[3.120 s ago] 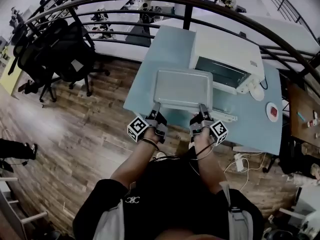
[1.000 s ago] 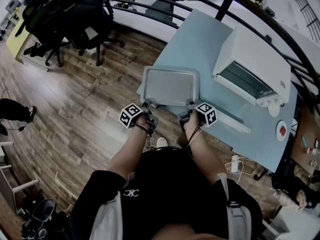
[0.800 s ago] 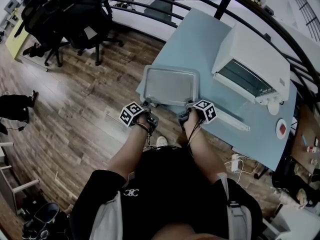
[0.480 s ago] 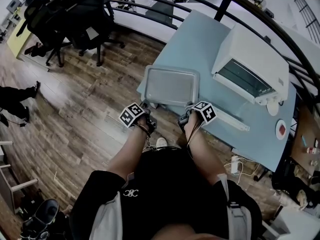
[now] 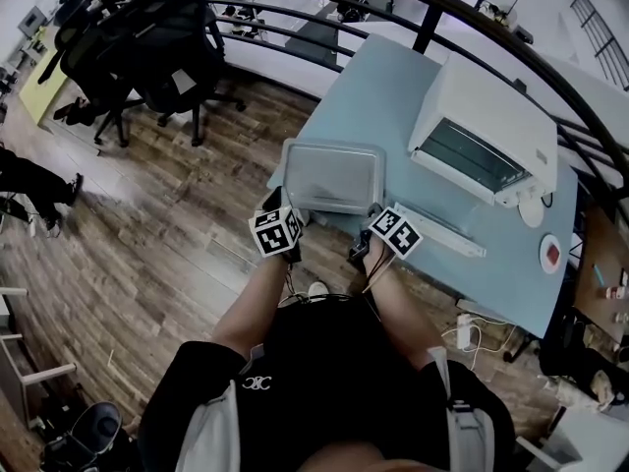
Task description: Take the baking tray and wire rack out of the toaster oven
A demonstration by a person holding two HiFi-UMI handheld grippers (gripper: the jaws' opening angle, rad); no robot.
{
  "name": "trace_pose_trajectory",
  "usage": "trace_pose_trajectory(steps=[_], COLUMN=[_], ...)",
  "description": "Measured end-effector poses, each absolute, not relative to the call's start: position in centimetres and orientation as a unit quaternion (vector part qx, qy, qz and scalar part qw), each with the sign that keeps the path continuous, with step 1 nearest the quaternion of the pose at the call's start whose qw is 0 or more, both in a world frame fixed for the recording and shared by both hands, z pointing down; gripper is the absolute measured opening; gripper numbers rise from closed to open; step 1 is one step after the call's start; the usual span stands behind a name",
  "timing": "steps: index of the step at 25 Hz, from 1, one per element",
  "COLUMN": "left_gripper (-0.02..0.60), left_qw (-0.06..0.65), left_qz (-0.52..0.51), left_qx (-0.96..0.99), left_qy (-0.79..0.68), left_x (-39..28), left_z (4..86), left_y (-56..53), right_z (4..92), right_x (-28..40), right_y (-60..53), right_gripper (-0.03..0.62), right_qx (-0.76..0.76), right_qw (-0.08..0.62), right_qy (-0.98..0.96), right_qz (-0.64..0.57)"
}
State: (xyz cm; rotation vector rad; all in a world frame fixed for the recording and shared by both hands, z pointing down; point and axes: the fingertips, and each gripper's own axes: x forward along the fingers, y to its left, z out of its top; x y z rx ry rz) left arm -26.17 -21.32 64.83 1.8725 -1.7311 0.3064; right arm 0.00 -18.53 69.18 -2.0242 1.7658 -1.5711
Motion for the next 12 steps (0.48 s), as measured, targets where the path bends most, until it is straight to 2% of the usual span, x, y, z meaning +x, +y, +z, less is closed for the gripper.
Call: trace_pose_trajectory(steps=[6,12], left_gripper=[0.014,0.014], left_qw=[0.19,0.141], left_qz=[0.138,0.096], left_qx=[0.762,0.817], left_qy=[-0.603,-0.552], left_x=[-21.2,-15.7], left_z=[60.6,55.6], left_y=[-21.7,-22.1], right_z=[63.2,56.4], right_x=[0.5,4.3], right_y=[-19.6,-19.5], right_gripper=[-0.002,0.0], right_qx=[-0.657,-0.688], right_qw=[0.005,0.004], right_qy=[0.675,0.702], right_qz=[-0.337,-0.186])
